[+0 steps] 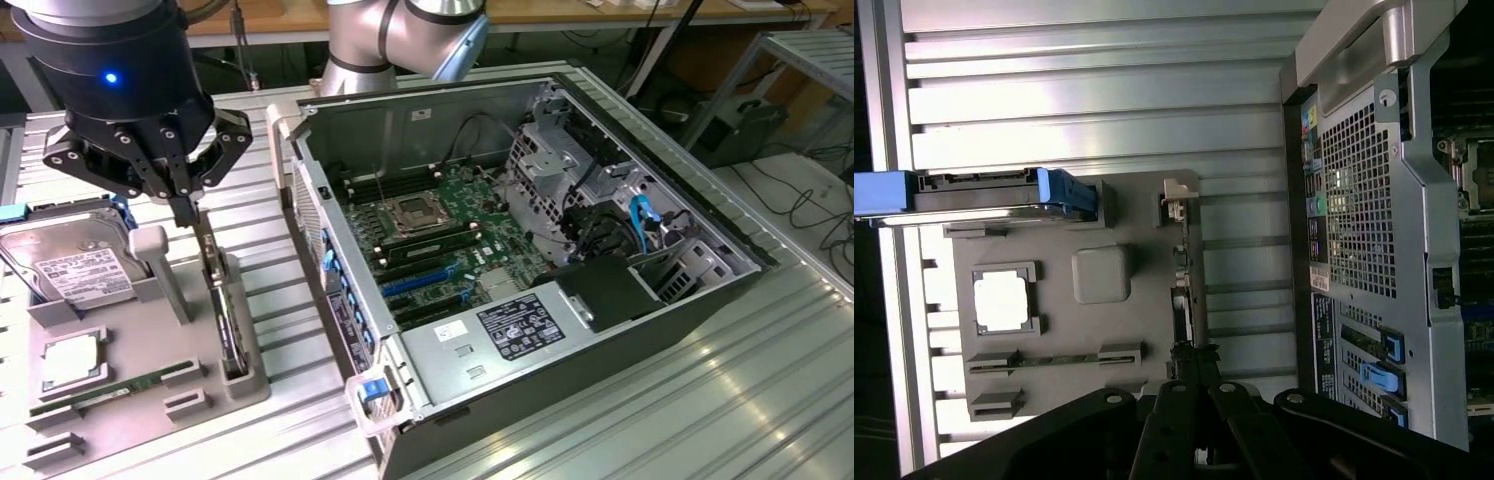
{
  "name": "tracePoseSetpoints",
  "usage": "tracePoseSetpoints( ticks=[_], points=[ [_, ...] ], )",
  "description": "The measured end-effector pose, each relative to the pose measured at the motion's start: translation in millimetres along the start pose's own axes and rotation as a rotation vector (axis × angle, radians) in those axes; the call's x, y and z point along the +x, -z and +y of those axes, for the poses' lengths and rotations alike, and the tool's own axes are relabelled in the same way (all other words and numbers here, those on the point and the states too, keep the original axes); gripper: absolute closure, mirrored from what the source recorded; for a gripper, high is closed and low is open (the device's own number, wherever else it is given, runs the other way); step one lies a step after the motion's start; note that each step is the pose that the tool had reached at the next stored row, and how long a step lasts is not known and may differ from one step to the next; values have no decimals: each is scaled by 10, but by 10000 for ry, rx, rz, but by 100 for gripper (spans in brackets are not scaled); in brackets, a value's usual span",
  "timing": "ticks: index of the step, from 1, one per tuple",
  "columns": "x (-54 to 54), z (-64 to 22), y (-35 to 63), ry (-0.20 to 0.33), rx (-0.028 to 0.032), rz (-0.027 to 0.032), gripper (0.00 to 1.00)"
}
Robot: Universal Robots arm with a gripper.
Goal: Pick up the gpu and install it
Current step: 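Pick up the gpu and move the gpu toward the slot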
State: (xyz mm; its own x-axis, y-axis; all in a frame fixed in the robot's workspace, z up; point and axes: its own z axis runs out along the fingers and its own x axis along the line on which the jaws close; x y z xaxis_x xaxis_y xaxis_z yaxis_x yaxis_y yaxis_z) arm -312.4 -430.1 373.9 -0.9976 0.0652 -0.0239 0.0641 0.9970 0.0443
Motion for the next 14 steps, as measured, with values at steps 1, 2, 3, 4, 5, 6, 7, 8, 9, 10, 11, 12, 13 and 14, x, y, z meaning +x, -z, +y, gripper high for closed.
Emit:
tracePoseSetpoints(
  ticks=[1, 2, 3, 4, 5, 6, 7, 8, 9, 10, 11, 12, 13, 14],
  points=[
    [0, 0, 0, 0, 0, 0, 89],
    [0, 0, 0, 0, 0, -1, 89],
    [0, 0, 0, 0, 0, 0, 89],
    [0, 0, 0, 0, 0, 0, 89],
    [0, 0, 0, 0, 0, -1, 89],
    [0, 0, 0, 0, 0, 0, 89],
    [0, 0, 0, 0, 0, 0, 83],
    [0, 0, 0, 0, 0, 0, 83],
    [0, 0, 0, 0, 0, 0, 70],
    [0, 0, 0, 0, 0, 0, 70],
    [0, 0, 0, 0, 0, -1, 70],
    [0, 0, 0, 0, -1, 0, 64],
    [0, 0, 0, 0, -1, 0, 58],
    [0, 0, 0, 0, 0, -1, 58]
  ],
)
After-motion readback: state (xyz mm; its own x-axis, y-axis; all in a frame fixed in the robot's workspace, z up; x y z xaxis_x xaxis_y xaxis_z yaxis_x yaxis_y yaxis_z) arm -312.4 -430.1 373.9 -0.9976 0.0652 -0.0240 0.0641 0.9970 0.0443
